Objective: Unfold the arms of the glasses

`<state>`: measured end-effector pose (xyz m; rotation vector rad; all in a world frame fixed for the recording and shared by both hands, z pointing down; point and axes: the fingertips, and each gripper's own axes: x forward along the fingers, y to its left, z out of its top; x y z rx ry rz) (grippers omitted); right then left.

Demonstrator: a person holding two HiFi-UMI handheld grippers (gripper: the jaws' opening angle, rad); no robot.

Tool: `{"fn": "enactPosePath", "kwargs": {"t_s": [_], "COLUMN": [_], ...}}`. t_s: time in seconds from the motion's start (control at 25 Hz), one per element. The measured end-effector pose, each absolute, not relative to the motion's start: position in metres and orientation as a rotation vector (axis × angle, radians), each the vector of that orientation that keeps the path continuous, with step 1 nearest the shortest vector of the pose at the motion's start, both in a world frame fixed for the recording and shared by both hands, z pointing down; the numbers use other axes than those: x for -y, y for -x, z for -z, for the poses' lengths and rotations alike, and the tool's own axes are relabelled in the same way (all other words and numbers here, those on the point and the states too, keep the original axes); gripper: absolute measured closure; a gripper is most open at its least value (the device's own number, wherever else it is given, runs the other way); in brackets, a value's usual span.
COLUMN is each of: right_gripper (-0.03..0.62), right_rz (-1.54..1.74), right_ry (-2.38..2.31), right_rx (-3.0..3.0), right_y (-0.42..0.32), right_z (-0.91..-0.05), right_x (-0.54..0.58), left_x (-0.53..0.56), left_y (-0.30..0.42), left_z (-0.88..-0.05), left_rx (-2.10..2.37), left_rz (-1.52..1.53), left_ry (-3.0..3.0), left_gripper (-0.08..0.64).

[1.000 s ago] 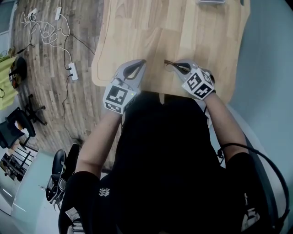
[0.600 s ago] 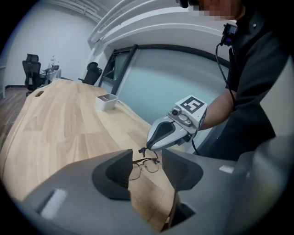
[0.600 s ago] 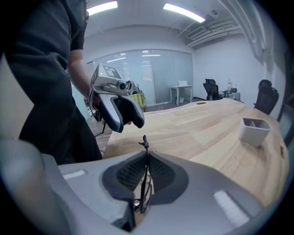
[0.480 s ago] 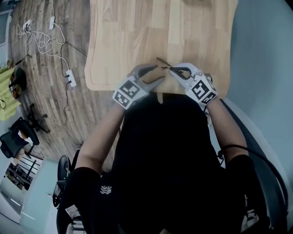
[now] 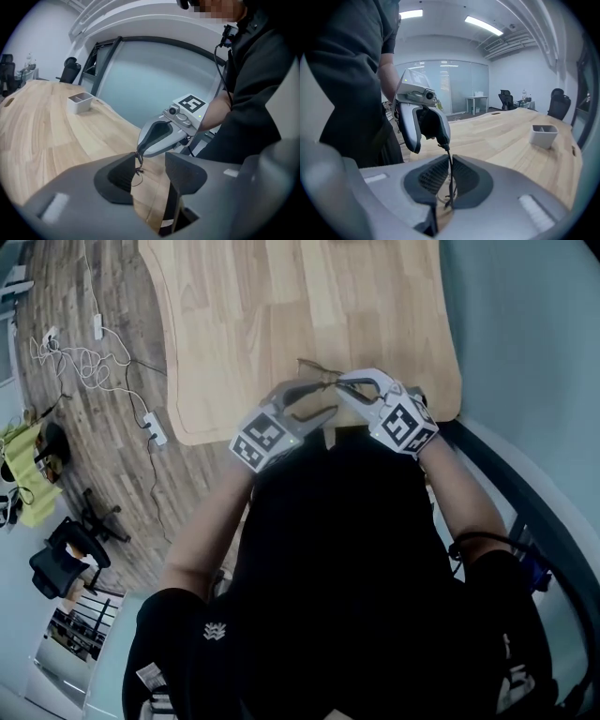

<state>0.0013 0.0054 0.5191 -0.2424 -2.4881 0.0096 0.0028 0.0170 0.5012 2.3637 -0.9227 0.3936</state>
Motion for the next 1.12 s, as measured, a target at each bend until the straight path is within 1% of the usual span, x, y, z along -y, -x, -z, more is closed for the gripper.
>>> {"fn": "enactPosePath", "kwargs": {"t_s": [0.36,0.64,0.96,1.12], "right_gripper": [0.528,0.509,0.508,0.509], "right_rz": [-0.022,-0.048,-0.088,-0.091], "right_ry": [0.096,-0.048,-0.107,-0.123], "right_rx": [2.467,2.346,2.332,2.337], "right_y": [-0.047,-0.091,-0.100,-0.102], "right_z": [-0.507,-0.525,-0.539,-0.541], "right_x": [-0.007,-0.002,0.005,0.014], "left_x": [-0.019,-0.026,-0.028,-0.020], "left_y": [-0.061,-0.103,-0.127,-0.118], "left_z": [-0.473,-0.463,-0.466,-0.465], "left_rx": [0.728,0.569,0.482,0.518], "left_rz": [-0.445,-0.462,-0.465,-0.466], "left_ry": [-2.520,-2.589,-2.603,-2.601], "left_gripper": [0.371,0.371,0.371,0.371]}}
